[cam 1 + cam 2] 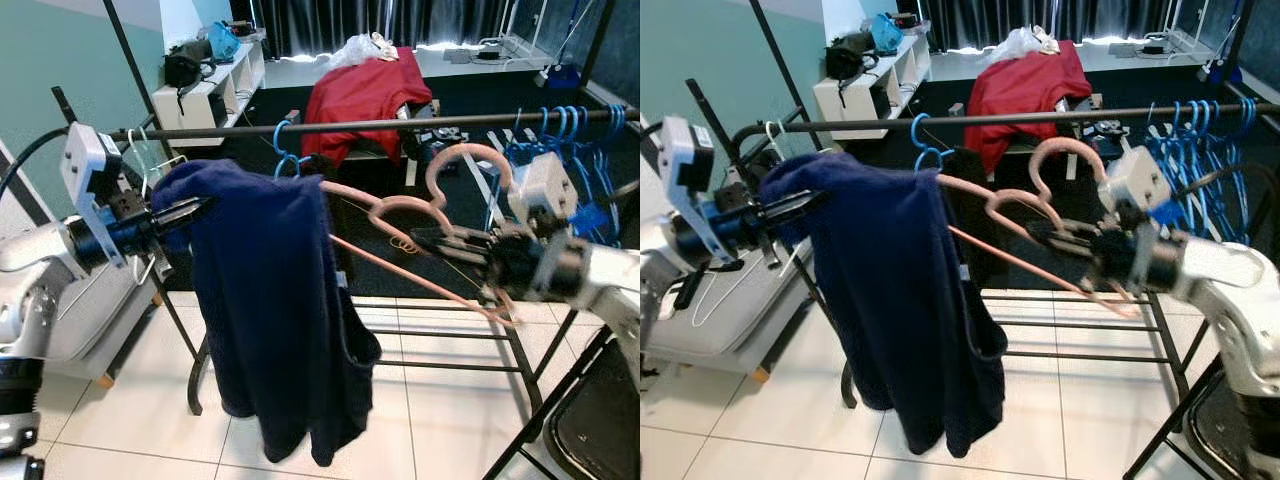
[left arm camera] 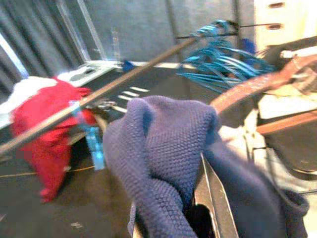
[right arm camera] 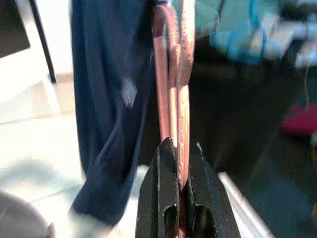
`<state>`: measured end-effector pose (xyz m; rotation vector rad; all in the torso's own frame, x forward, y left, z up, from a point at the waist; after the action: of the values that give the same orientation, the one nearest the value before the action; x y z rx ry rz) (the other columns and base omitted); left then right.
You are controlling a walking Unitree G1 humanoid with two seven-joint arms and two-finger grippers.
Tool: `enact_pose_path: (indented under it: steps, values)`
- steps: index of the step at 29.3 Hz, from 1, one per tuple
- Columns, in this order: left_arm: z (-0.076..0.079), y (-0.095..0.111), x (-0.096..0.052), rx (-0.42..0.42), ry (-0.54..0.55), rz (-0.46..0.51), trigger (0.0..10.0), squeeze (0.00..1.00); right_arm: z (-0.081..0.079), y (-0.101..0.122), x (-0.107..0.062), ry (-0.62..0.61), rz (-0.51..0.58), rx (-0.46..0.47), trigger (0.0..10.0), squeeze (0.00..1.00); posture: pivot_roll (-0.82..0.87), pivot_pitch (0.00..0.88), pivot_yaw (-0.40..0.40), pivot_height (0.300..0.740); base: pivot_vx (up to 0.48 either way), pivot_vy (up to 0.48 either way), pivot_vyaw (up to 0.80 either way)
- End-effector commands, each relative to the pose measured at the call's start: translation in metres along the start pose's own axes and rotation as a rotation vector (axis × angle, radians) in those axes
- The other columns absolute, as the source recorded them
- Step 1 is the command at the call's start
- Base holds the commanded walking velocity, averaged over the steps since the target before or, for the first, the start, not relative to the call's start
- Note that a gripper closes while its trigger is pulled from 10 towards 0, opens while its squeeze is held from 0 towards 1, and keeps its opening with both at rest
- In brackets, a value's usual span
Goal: Hang hanger
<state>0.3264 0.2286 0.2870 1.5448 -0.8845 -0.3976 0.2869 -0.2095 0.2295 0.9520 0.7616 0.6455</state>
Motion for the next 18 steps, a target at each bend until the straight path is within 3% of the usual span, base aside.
enact_pose_path:
  steps: [1, 2, 3, 4, 5, 6, 8, 9, 10, 11, 12, 13, 14, 15, 16, 18]
  values:
    - [-0.021, 0.023, -0.010, 0.061, 0.118, 0.068, 0.0, 0.00, -0.036, -0.029, 0.003, 0.189, -0.151, 0.070, 0.0, 0.00, -0.11, 0.000, 0.103, 0.731, 0.000, 0.000, 0.00]
    - [-0.021, 0.023, -0.010, 0.061, 0.118, 0.068, 0.0, 0.00, -0.036, -0.029, 0.003, 0.189, -0.151, 0.070, 0.0, 0.00, -0.11, 0.000, 0.103, 0.731, 0.000, 0.000, 0.00]
    - [-0.034, 0.025, -0.012, 0.062, 0.214, 0.085, 0.0, 0.00, -0.060, -0.046, 0.001, 0.293, -0.231, 0.121, 0.0, 0.00, -0.11, 0.000, 0.103, 0.731, 0.000, 0.000, 0.00]
    - [-0.034, 0.025, -0.012, 0.062, 0.214, 0.085, 0.0, 0.00, -0.060, -0.046, 0.001, 0.293, -0.231, 0.121, 0.0, 0.00, -0.11, 0.000, 0.103, 0.731, 0.000, 0.000, 0.00]
    - [-0.045, 0.023, -0.015, 0.052, 0.311, 0.085, 0.0, 0.00, -0.077, -0.055, 0.001, 0.362, -0.257, 0.158, 0.0, 0.00, -0.10, 0.000, 0.109, 0.731, 0.000, 0.000, 0.00]
    - [-0.053, 0.016, -0.018, 0.040, 0.385, 0.064, 0.0, 0.00, -0.080, -0.055, 0.004, 0.353, -0.226, 0.170, 0.0, 0.00, -0.10, 0.000, 0.110, 0.731, 0.000, 0.000, 0.00]
    - [-0.053, -0.015, -0.021, 0.006, 0.446, -0.044, 0.0, 0.00, -0.058, -0.052, 0.017, 0.179, -0.117, 0.179, 0.0, 0.00, -0.10, 0.000, 0.119, 0.731, 0.000, 0.000, 0.00]
    - [-0.045, -0.041, -0.022, -0.046, 0.453, -0.123, 2.8, 0.00, -0.039, -0.057, 0.025, 0.019, -0.090, 0.166, 0.0, 0.00, -0.10, 0.000, 0.123, 0.731, 0.000, 0.000, 0.00]
    - [-0.045, -0.041, -0.022, -0.046, 0.453, -0.123, 2.8, 0.00, -0.039, -0.057, 0.025, 0.019, -0.090, 0.166, 0.0, 0.00, -0.10, 0.000, 0.123, 0.731, 0.000, 0.000, 0.00]
    - [-0.029, -0.075, -0.023, -0.101, 0.453, -0.219, 9.5, 0.00, -0.020, -0.066, 0.034, -0.183, -0.067, 0.197, 10.0, 0.00, -0.10, 0.000, 0.126, 0.731, 0.000, 0.000, 0.00]
    - [-0.029, -0.075, -0.023, -0.101, 0.453, -0.219, 9.5, 0.00, -0.020, -0.066, 0.034, -0.183, -0.067, 0.197, 10.0, 0.00, -0.10, 0.000, 0.126, 0.731, 0.000, 0.000, 0.00]
    - [-0.017, -0.096, -0.025, -0.138, 0.452, -0.279, 9.5, 0.00, -0.009, -0.073, 0.040, -0.307, -0.060, 0.222, 10.0, 0.00, -0.10, 0.000, 0.127, 0.731, 0.000, 0.000, 0.00]
    - [0.008, -0.127, -0.028, -0.187, 0.448, -0.372, 10.0, 0.00, -0.012, -0.085, 0.049, -0.383, -0.067, 0.322, 10.0, 0.00, -0.09, 0.000, 0.129, 0.731, 0.000, 0.000, 0.00]
    - [0.035, -0.155, -0.035, -0.251, 0.478, -0.454, 10.0, 0.00, -0.024, -0.097, 0.056, -0.400, -0.082, 0.383, 10.0, 0.00, -0.07, 0.000, 0.123, 0.731, 0.000, 0.000, 0.00]
    - [0.035, -0.155, -0.035, -0.251, 0.478, -0.454, 10.0, 0.00, -0.024, -0.097, 0.056, -0.400, -0.082, 0.383, 10.0, 0.00, -0.07, 0.000, 0.123, 0.731, 0.000, 0.000, 0.00]
    - [0.075, -0.186, -0.049, -0.346, 0.550, -0.540, 10.0, 0.00, -0.047, -0.111, 0.061, -0.419, -0.067, 0.479, 10.0, 0.00, -0.05, 0.000, 0.115, 0.731, 0.000, 0.000, 0.00]
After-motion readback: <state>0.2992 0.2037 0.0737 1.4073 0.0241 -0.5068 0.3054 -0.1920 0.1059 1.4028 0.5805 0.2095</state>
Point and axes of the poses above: a point about 5 cm out from each wrist's last joint towards the gripper, its own x axis pointing out of the wrist towards the gripper, its own y axis along the axis of the wrist's last joint, z = x × y, the point moved 3 cm from there along x, pointing out of the wrist towards the gripper, and after that the axes turned 7 degrees about -x, right-handed, at the moved point
